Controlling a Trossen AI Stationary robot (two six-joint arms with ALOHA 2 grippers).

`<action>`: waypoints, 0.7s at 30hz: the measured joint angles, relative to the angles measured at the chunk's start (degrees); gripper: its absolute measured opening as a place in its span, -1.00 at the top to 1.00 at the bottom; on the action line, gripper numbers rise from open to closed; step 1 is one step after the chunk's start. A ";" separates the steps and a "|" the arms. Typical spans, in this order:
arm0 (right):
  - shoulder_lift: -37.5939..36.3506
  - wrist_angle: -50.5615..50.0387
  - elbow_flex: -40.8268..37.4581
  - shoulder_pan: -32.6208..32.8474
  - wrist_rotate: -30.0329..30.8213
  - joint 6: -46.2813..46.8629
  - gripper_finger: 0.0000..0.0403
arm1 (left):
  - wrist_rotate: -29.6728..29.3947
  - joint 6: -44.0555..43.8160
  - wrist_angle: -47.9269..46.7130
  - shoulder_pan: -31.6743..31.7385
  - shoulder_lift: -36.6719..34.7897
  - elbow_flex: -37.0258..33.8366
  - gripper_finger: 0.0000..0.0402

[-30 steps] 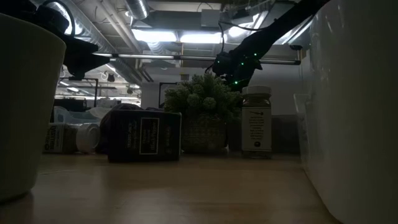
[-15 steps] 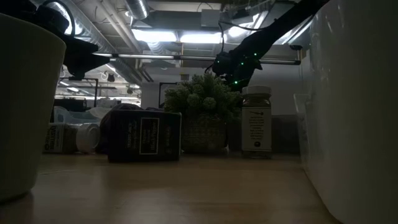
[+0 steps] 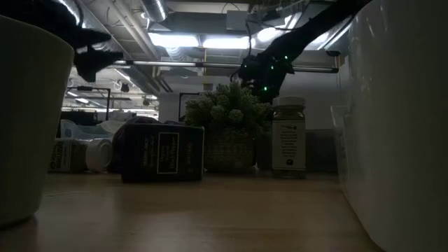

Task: Sort spices by type
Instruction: Put the brown seasoning bottle into the right transparent bin

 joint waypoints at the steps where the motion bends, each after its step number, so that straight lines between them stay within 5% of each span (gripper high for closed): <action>1: 0.00 -1.41 1.36 0.00 0.02 0.00 -0.16 | 0.02 -0.28 0.64 0.00 -0.02 0.51 -0.33; 10: -0.05 -16.19 17.28 0.00 0.07 1.07 -0.16 | 0.07 4.71 -5.16 0.00 1.59 9.11 -0.33; 21: -0.05 -36.55 32.15 0.38 0.14 1.74 -0.16 | -2.56 -4.02 -39.42 -0.02 20.86 30.52 -0.33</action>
